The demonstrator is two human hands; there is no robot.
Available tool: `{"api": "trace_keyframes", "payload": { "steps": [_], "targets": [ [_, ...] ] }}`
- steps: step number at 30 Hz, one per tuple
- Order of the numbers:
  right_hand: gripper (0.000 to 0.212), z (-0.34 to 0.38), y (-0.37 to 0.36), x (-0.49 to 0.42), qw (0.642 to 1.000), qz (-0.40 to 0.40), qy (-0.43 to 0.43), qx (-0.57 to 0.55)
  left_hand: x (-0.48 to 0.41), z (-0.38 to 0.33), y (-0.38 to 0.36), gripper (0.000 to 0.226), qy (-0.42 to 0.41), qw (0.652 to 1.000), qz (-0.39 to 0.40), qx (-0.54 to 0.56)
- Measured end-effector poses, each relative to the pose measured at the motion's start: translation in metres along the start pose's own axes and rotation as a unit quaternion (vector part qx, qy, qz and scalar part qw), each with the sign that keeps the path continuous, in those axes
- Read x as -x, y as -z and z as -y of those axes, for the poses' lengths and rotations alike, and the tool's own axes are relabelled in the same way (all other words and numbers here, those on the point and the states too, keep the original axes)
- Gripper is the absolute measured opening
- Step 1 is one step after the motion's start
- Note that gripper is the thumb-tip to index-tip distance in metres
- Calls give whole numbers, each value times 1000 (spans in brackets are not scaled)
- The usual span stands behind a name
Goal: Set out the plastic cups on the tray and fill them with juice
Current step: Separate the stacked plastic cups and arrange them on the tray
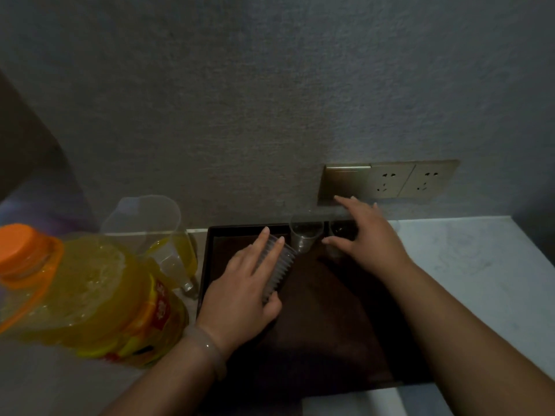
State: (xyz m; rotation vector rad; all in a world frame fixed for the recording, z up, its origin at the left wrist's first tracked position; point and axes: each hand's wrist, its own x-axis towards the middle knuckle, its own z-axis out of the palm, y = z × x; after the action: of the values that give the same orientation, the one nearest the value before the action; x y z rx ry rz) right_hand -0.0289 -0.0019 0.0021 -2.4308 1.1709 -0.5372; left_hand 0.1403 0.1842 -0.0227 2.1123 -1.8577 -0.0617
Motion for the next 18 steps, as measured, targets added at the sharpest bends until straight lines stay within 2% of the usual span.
{"api": "trace_keyframes", "payload": {
  "steps": [4,10,18],
  "targets": [
    [84,-13,14,5,997,23,-55,53,-2,-1,-3,85,1,1000,-4,3],
    [75,-13,12,-4,992,74,-48,95,-3,-5,-3,88,1,1000,-3,-3],
    [70,-19,4,-17,994,52,-18,94,3,-4,-4,87,7,1000,-2,-9]
  ]
}}
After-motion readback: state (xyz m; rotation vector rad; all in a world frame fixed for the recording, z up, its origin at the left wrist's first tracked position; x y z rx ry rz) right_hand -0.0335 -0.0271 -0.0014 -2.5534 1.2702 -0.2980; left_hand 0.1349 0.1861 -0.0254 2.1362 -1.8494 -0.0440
